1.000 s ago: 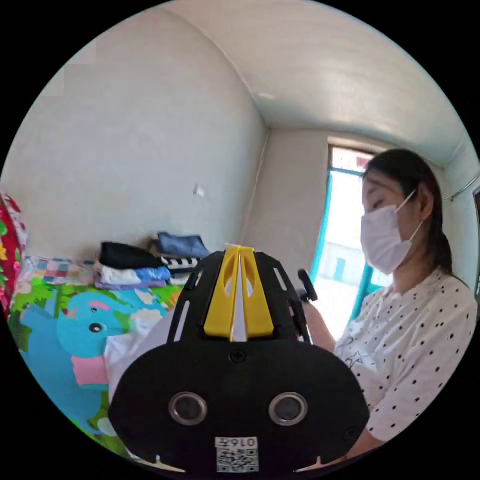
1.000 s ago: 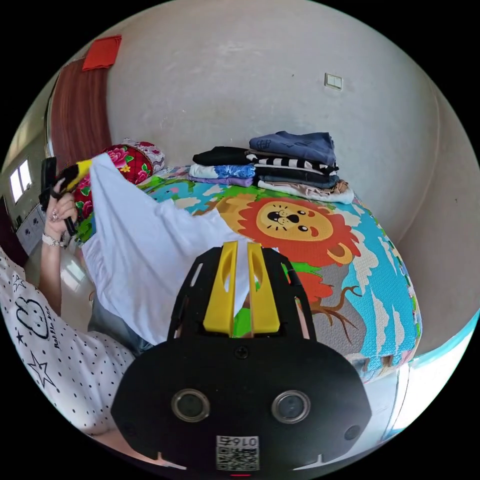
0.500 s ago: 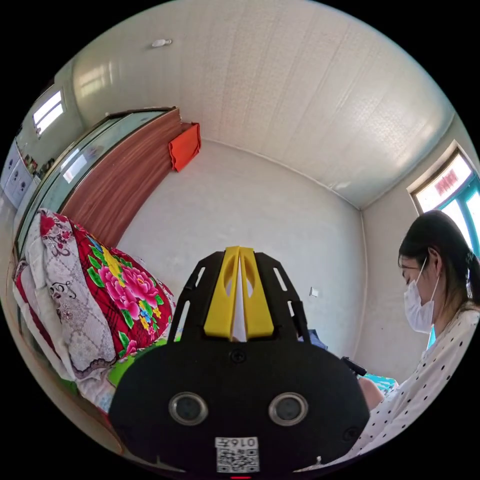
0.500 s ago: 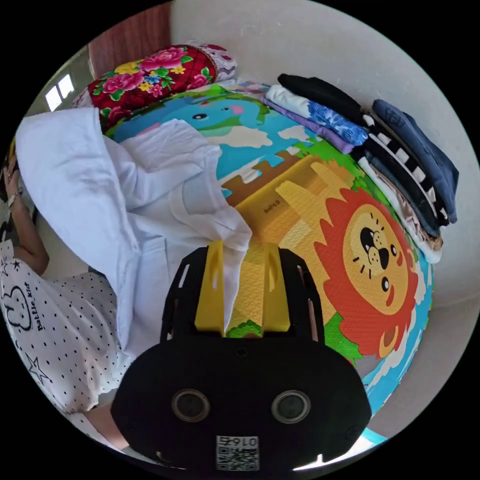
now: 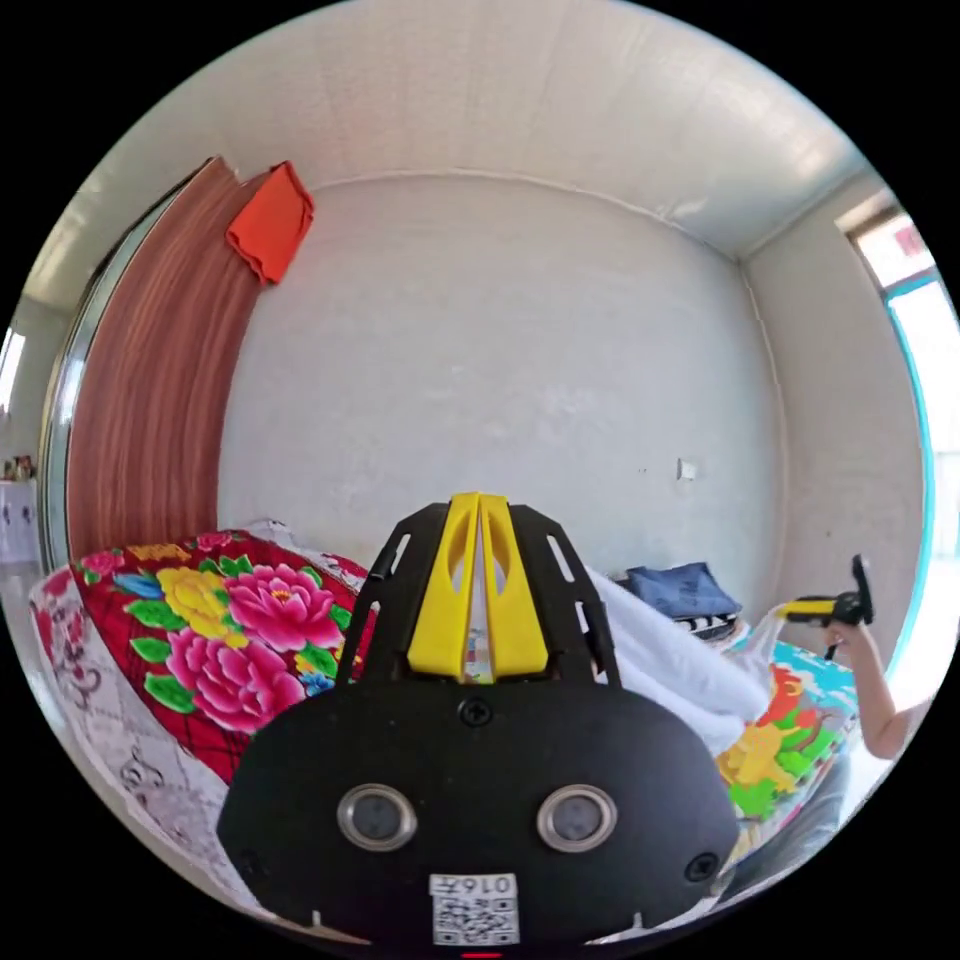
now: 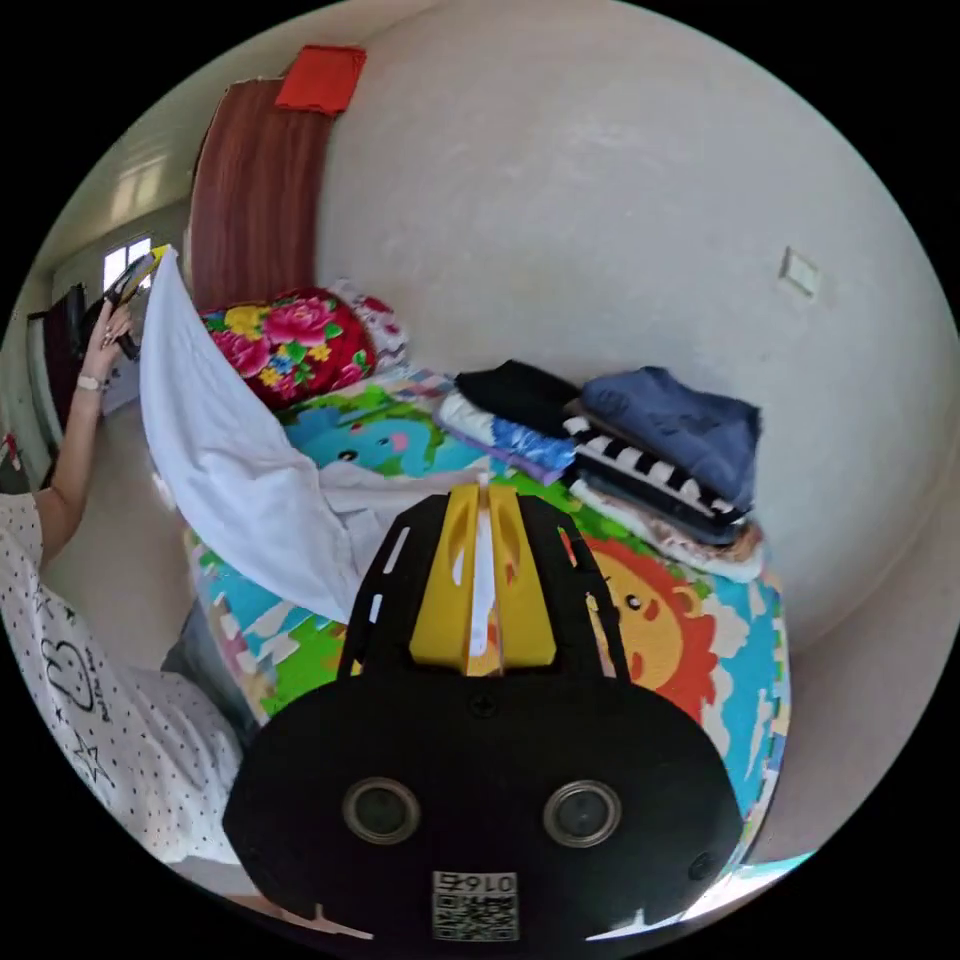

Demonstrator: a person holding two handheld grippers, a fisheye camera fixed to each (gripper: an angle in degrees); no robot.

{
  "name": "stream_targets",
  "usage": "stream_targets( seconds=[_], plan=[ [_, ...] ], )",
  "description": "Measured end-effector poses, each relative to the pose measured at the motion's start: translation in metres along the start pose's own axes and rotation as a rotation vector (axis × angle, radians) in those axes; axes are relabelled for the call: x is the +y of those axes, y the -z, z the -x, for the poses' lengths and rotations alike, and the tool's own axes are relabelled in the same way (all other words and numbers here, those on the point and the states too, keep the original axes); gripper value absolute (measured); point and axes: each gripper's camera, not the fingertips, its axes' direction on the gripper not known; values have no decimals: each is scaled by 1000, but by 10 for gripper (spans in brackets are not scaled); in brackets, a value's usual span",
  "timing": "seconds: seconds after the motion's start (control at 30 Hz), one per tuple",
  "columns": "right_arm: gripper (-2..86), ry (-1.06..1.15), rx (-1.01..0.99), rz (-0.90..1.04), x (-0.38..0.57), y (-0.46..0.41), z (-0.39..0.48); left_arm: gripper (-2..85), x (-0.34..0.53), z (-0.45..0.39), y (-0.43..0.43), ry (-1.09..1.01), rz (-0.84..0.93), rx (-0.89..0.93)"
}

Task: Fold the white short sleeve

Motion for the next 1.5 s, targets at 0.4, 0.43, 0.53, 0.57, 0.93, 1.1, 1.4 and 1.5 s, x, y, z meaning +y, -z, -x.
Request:
stream_targets(
  seconds=[0.4,0.43,0.53,0.57,0.93,1.1,1.4,1.5],
  plan=[
    [4,-91,479,17,-9,80,-123,-10,33,-1,-145,45,48,299],
    [4,-129,415,46,9,72,-135,-10,67,5,-172,47,162,329],
    [4,-104,179,277,56,24,-158,-10,165,10,-240,42,479,330],
    [4,-109,139,323,66,12,-161,-10,205,11,-262,68,571,311],
    [4,0,95,743,172,-136,-137,7,334,-21,-367,77,1003,-154],
    [4,103,184,698,182,-131,-117,51,308,-147,-392,-145,864,234],
    [5,118,173,643,215,-115,-106,95,366,-343,-521,-222,1148,558],
    [6,100,163,629,227,-108,-116,56,374,-348,-541,-185,1181,540]
  ],
)
